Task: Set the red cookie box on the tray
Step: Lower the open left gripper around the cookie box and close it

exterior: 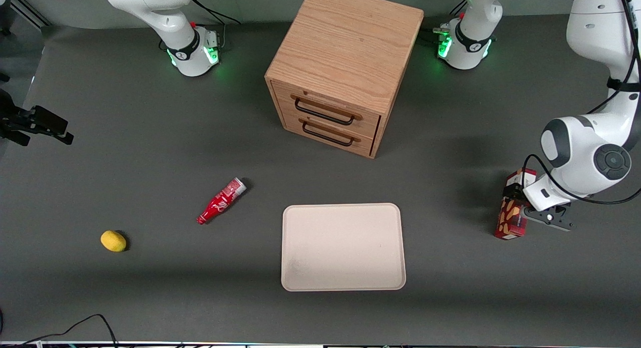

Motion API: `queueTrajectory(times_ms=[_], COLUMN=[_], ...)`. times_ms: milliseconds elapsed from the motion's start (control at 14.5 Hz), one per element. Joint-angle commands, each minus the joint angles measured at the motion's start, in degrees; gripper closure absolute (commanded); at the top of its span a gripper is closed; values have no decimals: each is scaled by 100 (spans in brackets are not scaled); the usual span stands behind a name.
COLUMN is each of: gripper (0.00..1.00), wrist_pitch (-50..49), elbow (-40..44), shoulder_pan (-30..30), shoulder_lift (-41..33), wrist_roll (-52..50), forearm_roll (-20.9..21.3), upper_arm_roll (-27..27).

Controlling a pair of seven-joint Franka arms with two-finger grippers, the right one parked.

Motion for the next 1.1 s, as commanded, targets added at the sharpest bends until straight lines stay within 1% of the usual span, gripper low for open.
queueTrajectory(times_ms=[0,138,207,276,345,414,483,552,621,897,1034], gripper=[0,5,9,17,28,42,65,85,99,100,100], wrist_pitch=[205,205,214,214,231,232,232,232,232,91,-337], elbow=[-159,-159,-168,-168,-168,-168,-168,-168,-168,-133,-37], shoulder_pan=[19,28,28,28,28,28,28,28,28,-7,-60], shoulder_lift=[-51,-34,-25,-16,-16,-16,-16,-16,-16,-138,-428], wrist_roll=[196,205,205,205,205,231,275,284,301,275,223], forearm_roll=[-108,-108,-117,-117,-143,-178,-196,-214,-231,-231,-231], upper_arm_roll=[-11,-11,-11,-11,-11,-11,-11,-19,-11,-28,-54])
